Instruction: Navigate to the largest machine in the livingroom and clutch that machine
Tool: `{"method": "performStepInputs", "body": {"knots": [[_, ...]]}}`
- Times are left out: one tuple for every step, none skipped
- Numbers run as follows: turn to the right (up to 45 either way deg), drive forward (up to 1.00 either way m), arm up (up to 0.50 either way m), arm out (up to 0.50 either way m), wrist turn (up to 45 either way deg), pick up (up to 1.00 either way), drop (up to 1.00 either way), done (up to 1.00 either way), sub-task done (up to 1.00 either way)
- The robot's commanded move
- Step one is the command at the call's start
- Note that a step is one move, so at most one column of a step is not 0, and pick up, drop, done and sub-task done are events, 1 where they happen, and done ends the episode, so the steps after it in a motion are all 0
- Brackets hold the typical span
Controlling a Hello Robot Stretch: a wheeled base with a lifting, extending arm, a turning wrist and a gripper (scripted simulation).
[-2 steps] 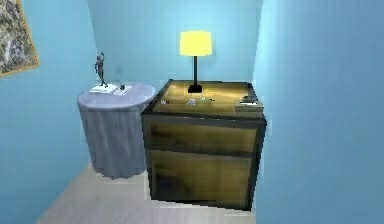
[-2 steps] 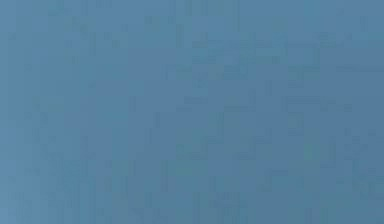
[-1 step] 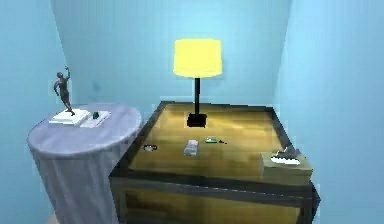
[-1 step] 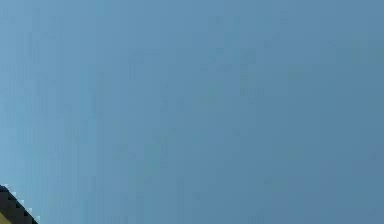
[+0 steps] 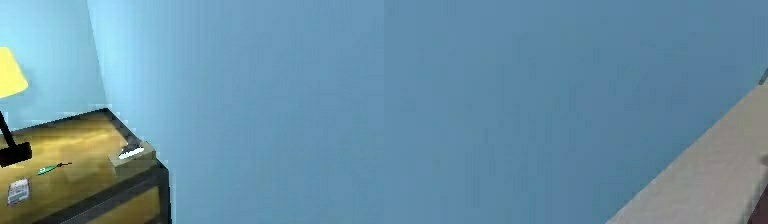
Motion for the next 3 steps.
{"method": "performStepInputs", "body": {"knots": [[45.0, 0.0, 0.0, 0.0, 0.0, 0.0, 0.0, 0.0, 0.0], [45.0, 0.0, 0.0, 0.0, 0.0, 0.0, 0.0, 0.0, 0.0], [24.0, 0.0, 0.0, 0.0, 0.0, 0.0, 0.0, 0.0, 0.0]]}}
